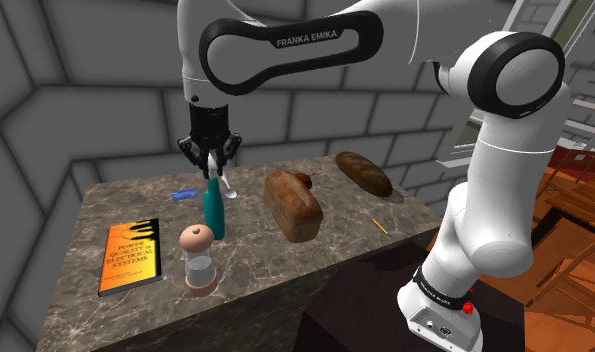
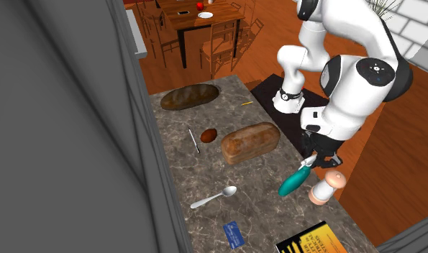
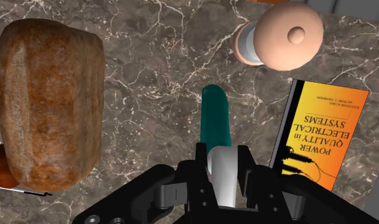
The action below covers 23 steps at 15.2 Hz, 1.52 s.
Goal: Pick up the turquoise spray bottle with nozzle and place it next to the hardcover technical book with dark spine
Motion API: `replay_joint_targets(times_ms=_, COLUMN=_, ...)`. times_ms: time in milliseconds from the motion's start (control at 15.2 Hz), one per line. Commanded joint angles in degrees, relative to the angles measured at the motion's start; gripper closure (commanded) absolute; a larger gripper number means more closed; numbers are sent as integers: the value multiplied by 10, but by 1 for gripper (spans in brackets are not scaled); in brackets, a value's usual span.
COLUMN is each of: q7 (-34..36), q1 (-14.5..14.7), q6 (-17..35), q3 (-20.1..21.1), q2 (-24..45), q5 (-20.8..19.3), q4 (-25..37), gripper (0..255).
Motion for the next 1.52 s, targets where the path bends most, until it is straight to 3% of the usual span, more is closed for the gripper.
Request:
replay_joint_targets(times_ms=0, q7=1, q1=0, q6=15, q3=0, q2=1, q5=0, q4=-14, gripper=255)
replay_joint_targets(times_ms=396, q7=2, q1=0, q6=56, q3=0, q2=8, q5=-2, q4=-47, gripper=255)
replay_joint_targets(times_ms=858, q7=2, q1=0, q6=56, q3=0, q2=8, q5=-2, q4=-47, gripper=255)
replay_joint_targets(times_ms=924, q7=2, q1=0, q6=56, q3=0, q2=8, q5=-2, q4=-47, gripper=0)
replay_joint_targets(times_ms=1254, q7=2, q1=0, q6=56, q3=0, q2=8, q5=-2, q4=-47, gripper=0)
replay_joint_targets(times_ms=1452, q7=1, q1=0, q6=1, q3=0, q2=-1, q5=0, q4=-2, gripper=0)
